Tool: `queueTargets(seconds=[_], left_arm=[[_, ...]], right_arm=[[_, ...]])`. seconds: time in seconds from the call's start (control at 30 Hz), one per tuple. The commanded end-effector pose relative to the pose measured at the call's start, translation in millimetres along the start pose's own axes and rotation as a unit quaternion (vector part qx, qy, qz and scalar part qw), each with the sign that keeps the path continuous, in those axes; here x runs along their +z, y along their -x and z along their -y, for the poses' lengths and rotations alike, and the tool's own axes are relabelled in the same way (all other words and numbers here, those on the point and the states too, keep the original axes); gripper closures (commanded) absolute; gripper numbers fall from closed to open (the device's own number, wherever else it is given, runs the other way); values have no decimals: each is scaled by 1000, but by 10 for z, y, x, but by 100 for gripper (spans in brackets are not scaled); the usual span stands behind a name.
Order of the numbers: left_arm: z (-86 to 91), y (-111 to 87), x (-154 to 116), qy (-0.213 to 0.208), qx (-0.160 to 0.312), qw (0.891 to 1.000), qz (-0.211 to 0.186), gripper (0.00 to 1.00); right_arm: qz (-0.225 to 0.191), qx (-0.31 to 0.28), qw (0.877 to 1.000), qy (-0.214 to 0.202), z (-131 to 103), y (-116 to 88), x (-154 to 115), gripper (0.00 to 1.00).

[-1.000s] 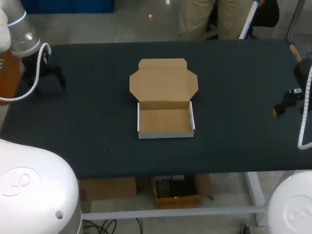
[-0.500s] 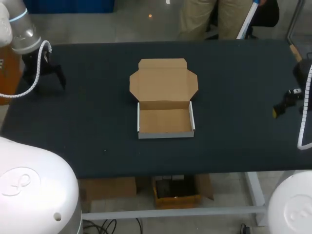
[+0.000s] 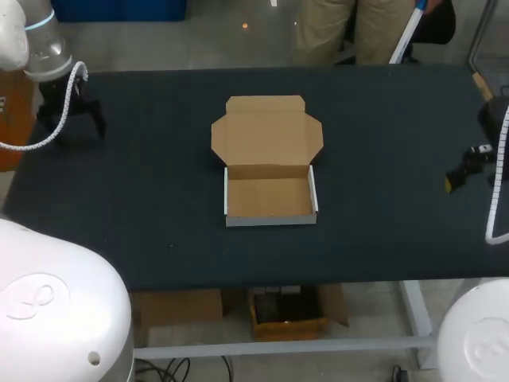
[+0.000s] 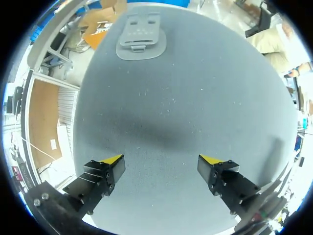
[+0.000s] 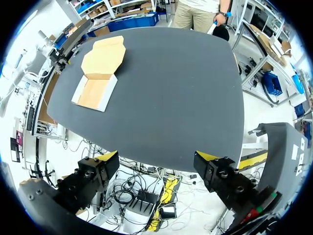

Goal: Assemble the packaging by folding the flat box into shape, placing the metal phone stand inside, and closing the box properly

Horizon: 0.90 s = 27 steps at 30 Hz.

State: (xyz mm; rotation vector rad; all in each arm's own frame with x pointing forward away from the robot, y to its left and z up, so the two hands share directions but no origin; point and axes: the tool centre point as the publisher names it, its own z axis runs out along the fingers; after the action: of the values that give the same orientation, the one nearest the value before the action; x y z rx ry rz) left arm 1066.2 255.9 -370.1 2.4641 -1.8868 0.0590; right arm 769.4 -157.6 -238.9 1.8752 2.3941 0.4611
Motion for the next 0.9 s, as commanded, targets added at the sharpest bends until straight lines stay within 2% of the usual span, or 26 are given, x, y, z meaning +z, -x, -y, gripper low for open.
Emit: queueTargets(seconds=[0.03,0.43,0.9], left_arm=[[266,15,97,20,-1,1000,-2,0],[658,206,235,22,2,1000,-7,0],[871,283,217,9,10,1000,-4,0]], right_arm=[[0,0,1000,-2,2,-1,-19,0],[0,0,1000,-2,2,-1,-19,0],[0,0,1000,-2,2,-1,-19,0]])
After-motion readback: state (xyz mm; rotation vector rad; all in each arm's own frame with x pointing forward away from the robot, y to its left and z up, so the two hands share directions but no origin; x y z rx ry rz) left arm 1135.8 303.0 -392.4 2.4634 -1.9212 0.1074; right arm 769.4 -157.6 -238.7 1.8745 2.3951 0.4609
